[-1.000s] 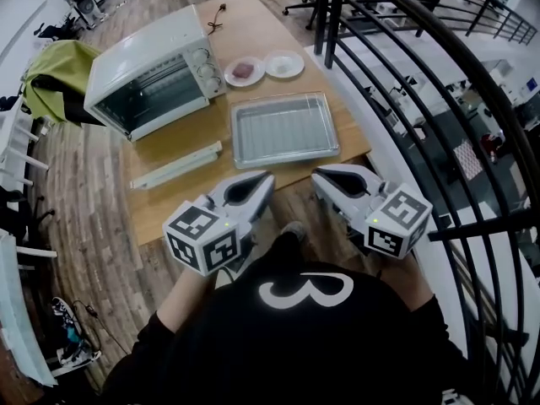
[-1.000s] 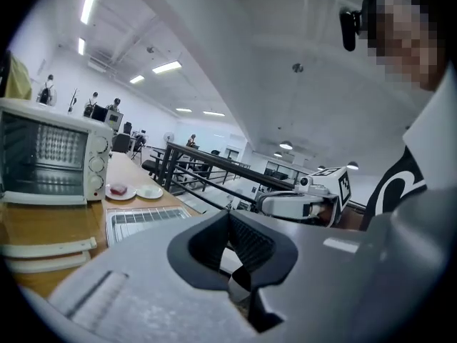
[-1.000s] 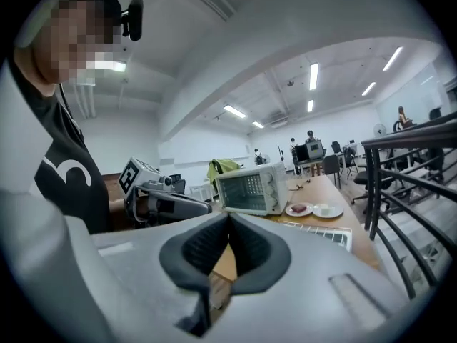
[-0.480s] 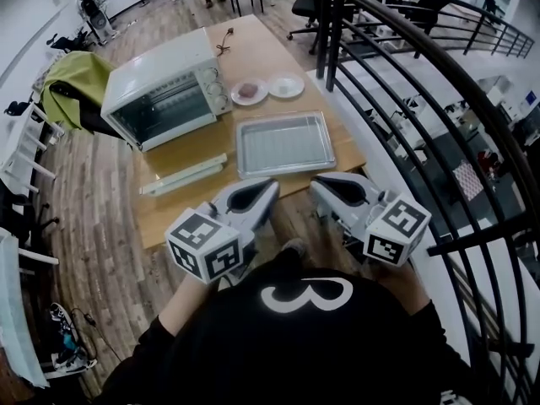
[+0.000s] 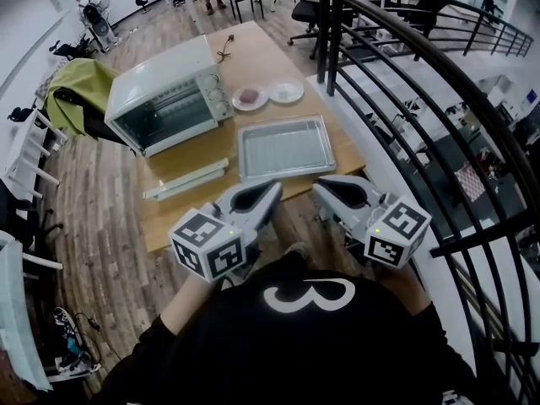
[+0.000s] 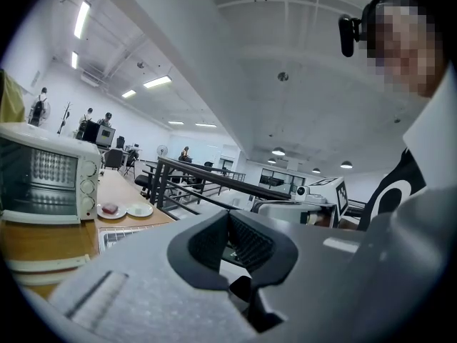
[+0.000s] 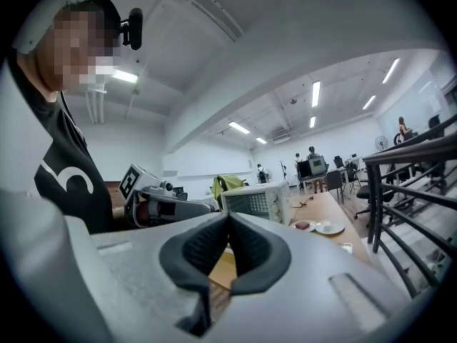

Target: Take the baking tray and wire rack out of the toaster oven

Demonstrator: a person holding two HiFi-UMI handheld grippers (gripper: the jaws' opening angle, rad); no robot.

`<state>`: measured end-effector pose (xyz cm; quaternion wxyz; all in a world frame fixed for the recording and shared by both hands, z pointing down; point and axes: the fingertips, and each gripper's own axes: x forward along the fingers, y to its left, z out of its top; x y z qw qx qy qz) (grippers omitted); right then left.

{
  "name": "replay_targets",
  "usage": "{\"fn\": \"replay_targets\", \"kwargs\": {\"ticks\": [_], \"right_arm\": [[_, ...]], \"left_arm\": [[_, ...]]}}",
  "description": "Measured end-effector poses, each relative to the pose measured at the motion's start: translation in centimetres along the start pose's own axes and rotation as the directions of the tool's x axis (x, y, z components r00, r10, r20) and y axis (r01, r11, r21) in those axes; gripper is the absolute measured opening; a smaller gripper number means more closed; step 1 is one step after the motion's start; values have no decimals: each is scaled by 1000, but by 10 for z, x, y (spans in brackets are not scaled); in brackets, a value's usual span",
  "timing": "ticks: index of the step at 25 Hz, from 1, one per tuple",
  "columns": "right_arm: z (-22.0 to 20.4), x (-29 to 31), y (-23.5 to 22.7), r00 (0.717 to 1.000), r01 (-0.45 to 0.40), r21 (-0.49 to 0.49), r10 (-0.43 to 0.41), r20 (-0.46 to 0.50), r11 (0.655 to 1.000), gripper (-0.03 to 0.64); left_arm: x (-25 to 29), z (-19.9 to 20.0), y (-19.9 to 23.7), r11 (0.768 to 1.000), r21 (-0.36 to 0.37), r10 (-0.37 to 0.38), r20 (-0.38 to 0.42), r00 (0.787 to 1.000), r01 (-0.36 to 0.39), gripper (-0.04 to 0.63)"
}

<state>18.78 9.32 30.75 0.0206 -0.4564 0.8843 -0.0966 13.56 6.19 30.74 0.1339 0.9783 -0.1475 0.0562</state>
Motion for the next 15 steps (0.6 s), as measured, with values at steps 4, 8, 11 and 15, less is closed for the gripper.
{"fn": "replay_targets", "kwargs": {"ticks": [4, 8, 11, 15], "right_arm": [[0, 0, -2, 1000, 7, -3, -7, 0, 1000, 3], [2, 4, -3, 1000, 13, -9, -13, 3, 1000, 3], [2, 6, -5, 1000, 13, -11, -13, -2, 1000, 3], [4, 7, -11, 1000, 22, -1, -22, -7, 1000, 3]], "left_arm": [[3, -1, -1, 1000, 6, -8, -8, 1000, 8, 10], [3, 1, 0, 1000, 12, -16, -8, 1000, 16, 10], [6, 3, 4, 1000, 16, -15, -7, 1000, 15, 11], [12, 7, 6, 1000, 14, -19, -9, 1000, 19, 11]]}}
